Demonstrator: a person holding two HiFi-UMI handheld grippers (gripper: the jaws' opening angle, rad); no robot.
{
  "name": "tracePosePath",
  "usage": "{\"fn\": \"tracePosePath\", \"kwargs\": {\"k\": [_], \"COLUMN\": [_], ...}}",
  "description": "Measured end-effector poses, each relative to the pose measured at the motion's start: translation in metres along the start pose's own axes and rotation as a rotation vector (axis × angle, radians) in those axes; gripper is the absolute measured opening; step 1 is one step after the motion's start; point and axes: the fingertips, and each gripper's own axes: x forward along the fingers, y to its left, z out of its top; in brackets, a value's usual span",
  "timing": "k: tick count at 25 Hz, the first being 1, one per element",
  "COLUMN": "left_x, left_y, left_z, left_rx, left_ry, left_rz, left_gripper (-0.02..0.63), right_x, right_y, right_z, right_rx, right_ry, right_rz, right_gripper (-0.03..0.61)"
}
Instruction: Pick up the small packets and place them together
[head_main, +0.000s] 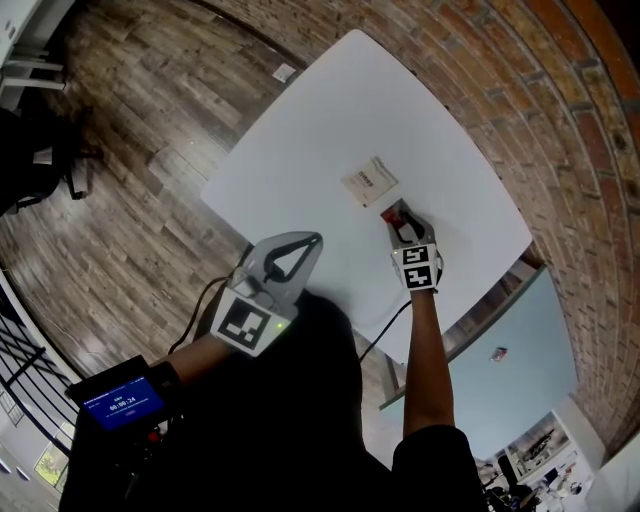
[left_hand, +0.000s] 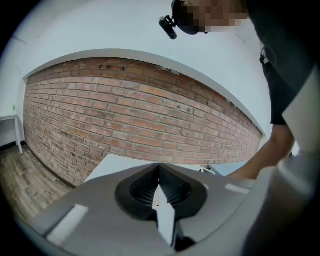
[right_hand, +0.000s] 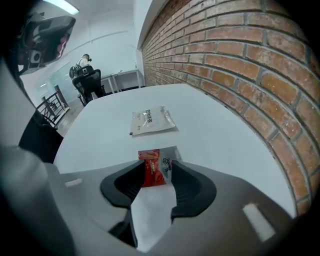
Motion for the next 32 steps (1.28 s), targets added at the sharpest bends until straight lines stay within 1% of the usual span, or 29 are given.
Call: {"fn": "tracePosePath", "kwargs": {"k": [5,13,17,20,22,24,26,27,29,31,32], "left_x": [-0.004,-0.011,-0.013,-0.014,-0.016,-0.019,-0.020,-0.020,-0.017,-0.014,-0.013], "left_y": [0.006,0.012,0.016,0.016,0.018,0.022,0.027,0.029,0.030,0.030,0.030], "left_z": [0.003,-0.001,-0.002,-0.001,0.002,0.005,0.008,0.010,0.018,0.027,0.031], "left_rx": [0.009,0.005,-0.017,-0.013,-0.022,-0.036,-0.047,-0.051,-0.050,-0.013,0.024], "left_ry": [-0.019,-0.006,-0.010,-0.008,-0.023,-0.037,-0.046,-0.053,-0.074,-0.092,-0.099], "left_rz": [0.020,0.019,0.022,0.013,0.011,0.010,0.006,0.001,-0.021,-0.059,-0.080], "left_gripper": [0.000,0.000,0.000,0.000,0.000,0.000,0.000,0.000,0.000,0.000,0.000], "right_x": [0.002,0.003,0.004,-0.004,-0.021,-0.046,-0.073,-0.086,-0.113,-0.138,-0.151], "right_y": [0.004,0.005,0.006,0.006,0.008,0.016,0.031,0.041,0.062,0.079,0.085], "right_z": [0.004,0.007,0.006,0.007,0.015,0.028,0.047,0.058,0.084,0.109,0.119], "right_rx": [-0.057,-0.102,-0.122,-0.183,-0.233,-0.237,-0.177,-0.125,0.010,0.153,0.216], "right_ry": [0.005,0.008,0.021,0.033,0.018,-0.014,-0.081,-0.129,-0.248,-0.374,-0.438], "right_rz": [0.008,0.032,0.047,0.032,0.009,-0.013,-0.016,-0.010,0.008,-0.008,-0.043], "right_gripper": [0.161,0.156,0.158,0.174,0.181,0.181,0.178,0.175,0.148,0.118,0.112]}}
